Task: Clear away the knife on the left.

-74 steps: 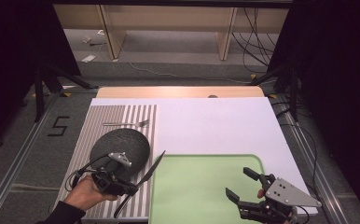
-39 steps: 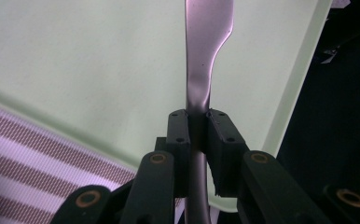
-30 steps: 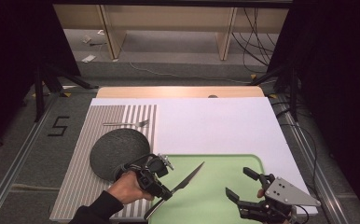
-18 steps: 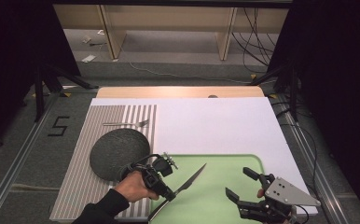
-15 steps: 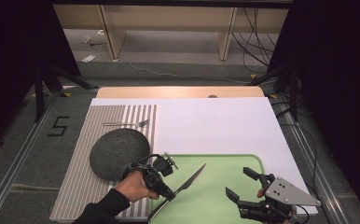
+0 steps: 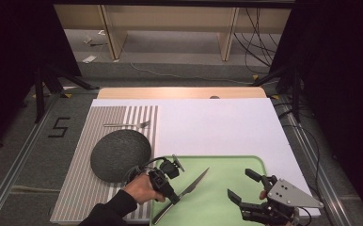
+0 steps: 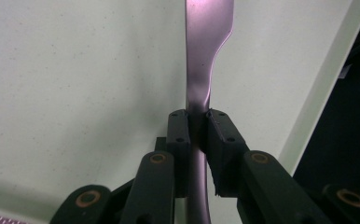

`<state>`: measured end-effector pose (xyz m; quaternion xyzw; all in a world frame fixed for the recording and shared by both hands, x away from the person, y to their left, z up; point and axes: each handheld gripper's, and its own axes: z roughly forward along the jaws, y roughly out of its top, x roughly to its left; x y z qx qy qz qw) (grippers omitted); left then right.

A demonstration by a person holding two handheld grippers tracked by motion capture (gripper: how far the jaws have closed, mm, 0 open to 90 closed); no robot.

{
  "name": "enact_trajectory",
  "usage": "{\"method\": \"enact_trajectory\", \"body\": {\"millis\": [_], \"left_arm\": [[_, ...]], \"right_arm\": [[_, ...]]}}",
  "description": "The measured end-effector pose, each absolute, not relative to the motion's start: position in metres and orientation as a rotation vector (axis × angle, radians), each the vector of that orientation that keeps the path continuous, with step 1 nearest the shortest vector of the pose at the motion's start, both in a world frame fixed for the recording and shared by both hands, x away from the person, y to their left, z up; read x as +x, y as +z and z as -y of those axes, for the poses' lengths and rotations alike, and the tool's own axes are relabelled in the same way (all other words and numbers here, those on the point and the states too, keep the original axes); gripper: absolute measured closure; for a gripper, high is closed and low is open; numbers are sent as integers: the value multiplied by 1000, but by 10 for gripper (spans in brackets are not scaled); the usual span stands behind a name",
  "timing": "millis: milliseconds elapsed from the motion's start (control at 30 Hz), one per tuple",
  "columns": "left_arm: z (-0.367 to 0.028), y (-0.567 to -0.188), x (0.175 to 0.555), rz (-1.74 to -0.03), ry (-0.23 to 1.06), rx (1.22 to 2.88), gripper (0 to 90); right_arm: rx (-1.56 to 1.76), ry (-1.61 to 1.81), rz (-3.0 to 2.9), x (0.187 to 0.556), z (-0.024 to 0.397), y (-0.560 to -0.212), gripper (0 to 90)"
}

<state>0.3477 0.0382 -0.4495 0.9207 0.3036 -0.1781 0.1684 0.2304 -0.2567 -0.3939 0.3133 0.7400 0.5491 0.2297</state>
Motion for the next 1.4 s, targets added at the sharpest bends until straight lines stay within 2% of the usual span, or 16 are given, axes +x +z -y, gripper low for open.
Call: {"method": "enact_trajectory", "body": {"millis": [267,567,667,700,733,767,800,833,867,1033,1200,1367,1400], "left_arm": [[-31,-458,348,-898,-480,2663,793],[-21,-458,339,-883,-357,2726,781],[-21,-457,338,-871,-349,2713,699],[-22,-455,338,-845,-344,2704,699],[-23,-453,339,-822,-329,2688,616],[-23,-453,339,-824,-324,2673,580],[-24,-451,340,-803,-300,2661,580],[-25,-450,340,-792,-294,2640,477],[-26,-448,341,-788,-292,2628,477],[-25,-439,334,-725,-228,2600,306],[-18,-433,325,-665,-161,2597,232],[-4,-434,316,-595,-109,2636,224],[-3,-435,314,-583,-94,2638,268]], "right_arm": [[858,1509,-2036,230,257,-394,194],[856,1509,-2040,230,256,-394,194],[853,1506,-2043,230,256,-394,194],[853,1506,-2043,230,256,-394,194],[853,1508,-2042,230,256,-394,195],[853,1508,-2042,230,256,-394,195],[853,1508,-2042,230,256,-394,195],[849,1506,-2043,230,256,-394,195],[849,1506,-2043,230,256,-394,195],[851,1504,-2045,230,256,-394,196],[847,1502,-2046,230,256,-394,197],[846,1502,-2048,230,256,-394,197],[848,1499,-2051,230,255,-394,197]]}}
